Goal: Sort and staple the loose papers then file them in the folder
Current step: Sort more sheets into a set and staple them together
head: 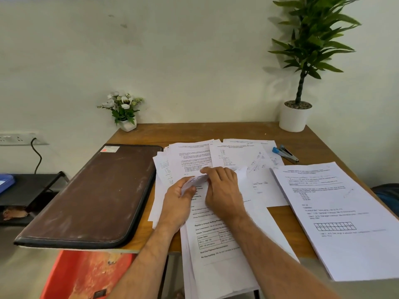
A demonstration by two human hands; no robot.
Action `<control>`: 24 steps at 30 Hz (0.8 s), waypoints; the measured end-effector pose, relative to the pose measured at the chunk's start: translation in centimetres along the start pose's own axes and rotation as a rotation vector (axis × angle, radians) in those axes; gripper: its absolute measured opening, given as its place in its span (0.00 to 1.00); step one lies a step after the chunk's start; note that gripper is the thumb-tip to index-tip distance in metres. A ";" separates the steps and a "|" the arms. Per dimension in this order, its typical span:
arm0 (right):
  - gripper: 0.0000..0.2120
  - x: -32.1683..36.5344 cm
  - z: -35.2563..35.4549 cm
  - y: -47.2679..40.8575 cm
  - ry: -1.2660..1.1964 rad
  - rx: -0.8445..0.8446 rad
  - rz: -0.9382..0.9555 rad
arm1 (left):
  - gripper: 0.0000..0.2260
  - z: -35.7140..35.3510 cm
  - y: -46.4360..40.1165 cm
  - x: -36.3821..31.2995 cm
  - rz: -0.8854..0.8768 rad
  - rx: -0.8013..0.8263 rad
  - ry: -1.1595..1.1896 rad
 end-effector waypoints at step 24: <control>0.14 -2.4 3.2 1.1 -0.080 -0.262 -0.077 | 0.17 1.1 1.0 -1.3 0.003 -0.568 -0.222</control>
Point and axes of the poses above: each hand's wrist, its own y-axis away from the middle knuckle, its own z-axis out of the back of the hand, x = y × z, the point moved 5 cm from there along -y, towards the middle knuckle, and after that the axes turned 7 degrees about x, right-handed, at the moved point
